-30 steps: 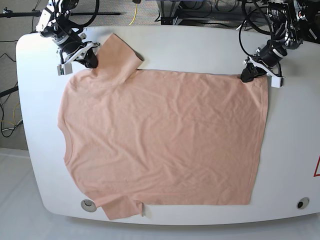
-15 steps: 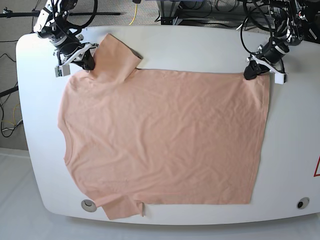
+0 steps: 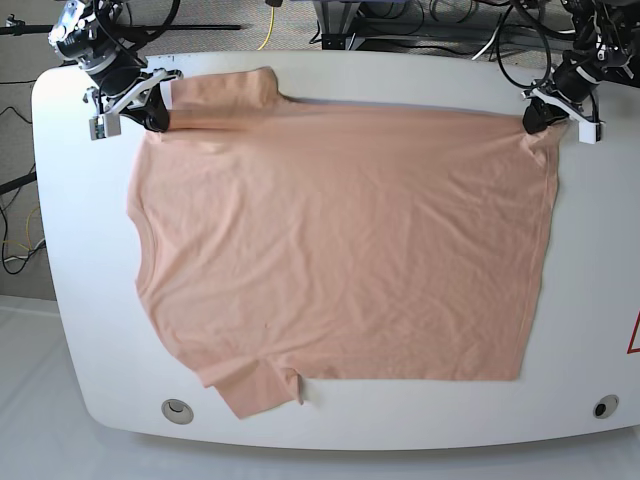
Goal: Fold the T-shirt properly
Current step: 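Pull the grasped shoulder corner with the left gripper away from the right gripper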
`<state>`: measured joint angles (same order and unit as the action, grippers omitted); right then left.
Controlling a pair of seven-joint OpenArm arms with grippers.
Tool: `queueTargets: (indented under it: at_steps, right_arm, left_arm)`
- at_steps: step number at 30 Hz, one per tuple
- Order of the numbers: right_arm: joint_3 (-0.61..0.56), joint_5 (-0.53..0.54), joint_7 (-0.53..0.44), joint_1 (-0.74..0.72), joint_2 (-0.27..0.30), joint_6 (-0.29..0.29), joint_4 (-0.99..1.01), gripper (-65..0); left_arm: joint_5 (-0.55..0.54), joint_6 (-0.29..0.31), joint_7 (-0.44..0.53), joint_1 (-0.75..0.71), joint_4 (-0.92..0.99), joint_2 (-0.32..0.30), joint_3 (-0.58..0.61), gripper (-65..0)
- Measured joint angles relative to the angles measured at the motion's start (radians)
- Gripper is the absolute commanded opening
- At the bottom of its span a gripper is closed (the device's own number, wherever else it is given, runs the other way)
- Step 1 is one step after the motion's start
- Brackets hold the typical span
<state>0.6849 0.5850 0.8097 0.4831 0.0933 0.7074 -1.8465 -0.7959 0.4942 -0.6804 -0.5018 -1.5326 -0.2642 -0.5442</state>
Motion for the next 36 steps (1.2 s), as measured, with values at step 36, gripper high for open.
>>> queueTargets:
  at_steps: [36]
  right_arm:
    - [0.002, -0.006, 0.000, -0.038, 0.011, -0.011, -0.005, -65.0]
  left_arm:
    - [-0.004, -0.005, -0.013, 0.036, -0.104, 0.009, 0.001, -65.0]
